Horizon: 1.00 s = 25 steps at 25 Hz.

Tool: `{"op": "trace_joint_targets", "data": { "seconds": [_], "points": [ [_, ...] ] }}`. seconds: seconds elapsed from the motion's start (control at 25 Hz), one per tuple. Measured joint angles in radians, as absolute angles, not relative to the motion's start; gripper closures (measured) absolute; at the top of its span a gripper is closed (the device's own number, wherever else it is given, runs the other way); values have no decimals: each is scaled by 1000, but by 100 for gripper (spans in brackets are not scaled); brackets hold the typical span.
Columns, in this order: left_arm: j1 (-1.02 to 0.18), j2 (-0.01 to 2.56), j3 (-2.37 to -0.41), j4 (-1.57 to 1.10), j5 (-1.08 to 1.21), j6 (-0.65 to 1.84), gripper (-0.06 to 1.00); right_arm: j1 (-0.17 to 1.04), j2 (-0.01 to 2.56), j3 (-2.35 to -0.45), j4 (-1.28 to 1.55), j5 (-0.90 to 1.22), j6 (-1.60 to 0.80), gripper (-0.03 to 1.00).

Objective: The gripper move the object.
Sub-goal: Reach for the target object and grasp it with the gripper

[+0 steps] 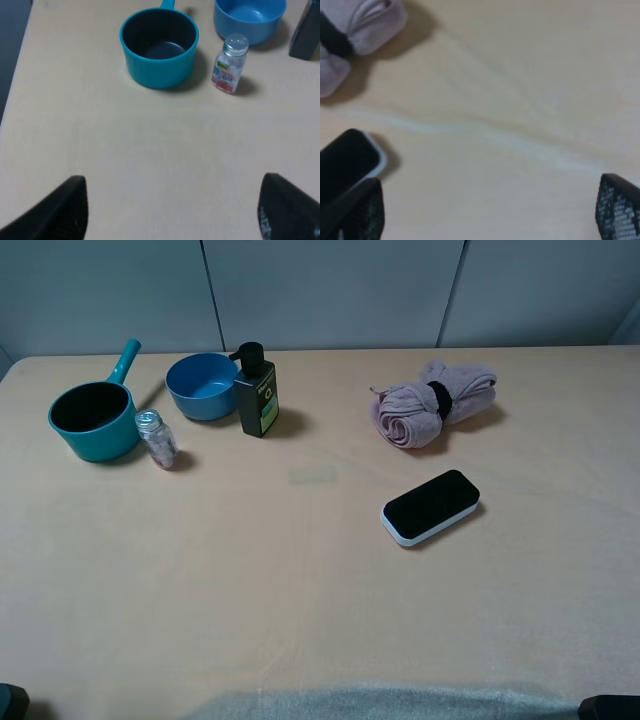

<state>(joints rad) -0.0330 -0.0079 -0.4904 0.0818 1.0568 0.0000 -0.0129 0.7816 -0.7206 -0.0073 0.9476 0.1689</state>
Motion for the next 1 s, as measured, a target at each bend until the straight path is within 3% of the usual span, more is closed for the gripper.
{"op": "trace_joint_targets", "data": {
  "seconds": [0.64,1.0],
  "points": [
    [-33,-8,-490,82,1057,0,18,-7,1174,-829,187,966,168,33],
    [-33,-8,-490,82,1057,0,18,175,1303,-831,216,886,166,33]
  ]
}}
